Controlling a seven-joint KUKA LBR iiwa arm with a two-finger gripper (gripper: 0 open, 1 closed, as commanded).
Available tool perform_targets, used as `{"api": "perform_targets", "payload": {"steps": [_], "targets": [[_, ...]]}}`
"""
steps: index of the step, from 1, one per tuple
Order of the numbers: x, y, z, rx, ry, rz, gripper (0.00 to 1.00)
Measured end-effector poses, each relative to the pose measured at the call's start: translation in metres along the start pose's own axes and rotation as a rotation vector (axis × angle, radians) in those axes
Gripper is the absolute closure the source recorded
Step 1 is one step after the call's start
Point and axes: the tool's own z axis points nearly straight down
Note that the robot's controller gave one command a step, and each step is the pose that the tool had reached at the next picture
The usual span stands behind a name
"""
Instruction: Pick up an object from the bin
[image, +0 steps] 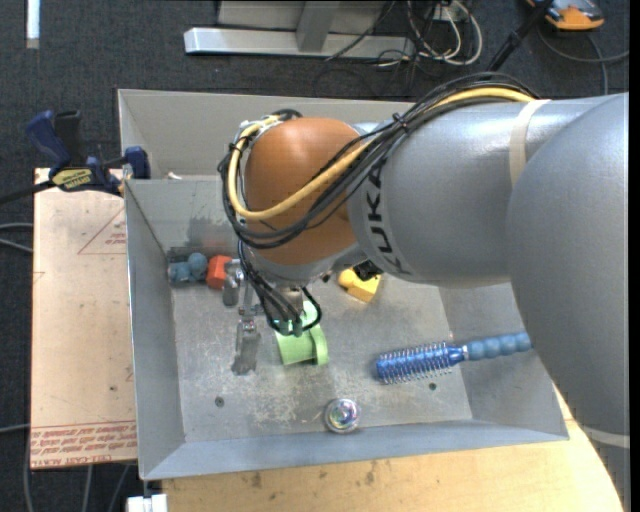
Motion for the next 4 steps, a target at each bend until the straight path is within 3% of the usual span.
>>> {"api": "perform_targets", "payload": {"steps": [1, 2, 3, 4], "targets": [[-0.054, -0.103, -0.013, 0.001, -0.014, 0.106, 0.00], [0.006, -0.132, 0.103, 0.000, -0.001, -0.253, 0.00], [0.004, -0.131, 0.100, -0.001, -0.008, -0.252, 1.00], [0.005, -0.119, -0.011, -0.001, -0.018, -0.244, 1.00]]}}
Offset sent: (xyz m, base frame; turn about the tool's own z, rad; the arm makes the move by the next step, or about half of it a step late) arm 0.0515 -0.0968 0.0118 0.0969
